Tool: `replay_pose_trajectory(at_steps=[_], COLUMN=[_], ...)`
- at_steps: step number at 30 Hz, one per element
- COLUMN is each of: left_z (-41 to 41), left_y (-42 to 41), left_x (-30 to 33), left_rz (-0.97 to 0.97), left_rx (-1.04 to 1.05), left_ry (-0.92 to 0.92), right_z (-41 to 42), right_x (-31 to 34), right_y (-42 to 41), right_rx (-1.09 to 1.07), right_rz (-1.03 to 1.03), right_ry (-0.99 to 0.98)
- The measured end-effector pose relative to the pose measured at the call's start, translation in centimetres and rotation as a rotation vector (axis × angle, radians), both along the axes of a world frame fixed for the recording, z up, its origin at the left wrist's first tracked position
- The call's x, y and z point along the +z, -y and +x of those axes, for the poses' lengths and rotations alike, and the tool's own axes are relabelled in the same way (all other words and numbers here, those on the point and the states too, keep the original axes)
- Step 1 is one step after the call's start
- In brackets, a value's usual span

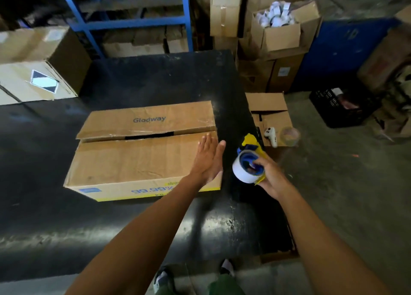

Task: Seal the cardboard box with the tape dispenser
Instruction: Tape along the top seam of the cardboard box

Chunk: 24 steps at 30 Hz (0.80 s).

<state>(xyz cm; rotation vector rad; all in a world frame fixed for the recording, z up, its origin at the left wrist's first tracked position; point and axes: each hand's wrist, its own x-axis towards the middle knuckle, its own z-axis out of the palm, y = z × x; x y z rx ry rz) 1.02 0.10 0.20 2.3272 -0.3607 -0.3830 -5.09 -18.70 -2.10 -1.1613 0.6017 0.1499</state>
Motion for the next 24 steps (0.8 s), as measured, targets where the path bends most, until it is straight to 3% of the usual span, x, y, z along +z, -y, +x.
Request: replay_pose_trajectory(at_steps=[5,8,10,14,17,19,24], left_z=[3.1,5.3,5.8,7.3,8.1,8.1,8.6], left_y=[-1.5,-4.9,-8.1,-13.9,-17.2,-19.1,-24.0], left_x=[3.8,7.1,9.1,12.4,13.8,14.1,13.9], left_rz=[-0.692,-0.888,-0.949,-1.044,-0.975,-0.912,-0.977], left_rx=[0.551,0.565,0.495,0.411,0.374,0.395,0.486], left_ry=[-0.472,-0.825,-0.939,-0.975,-0.932,-0.89,-0.826], right_z=[1.7,2.5,3.1,4.9,6.5,7.4,9.6], right_x=[7.4,10.7,12.1,12.7,12.0,11.6,11.9], right_y=[-2.6,-5.4,-7.2,-10.8,-13.5,-15.1,-20.0], right_rx=[0.066,0.142,0.171,0.165,0.376,0.436,0.372], right_rz=[-0.501,-0.767,-0.935,-1.175,-1.331,-1.306,-1.258], right_ry=[0.242,0.363,0.454,0.714,0.81,0.823,0.935])
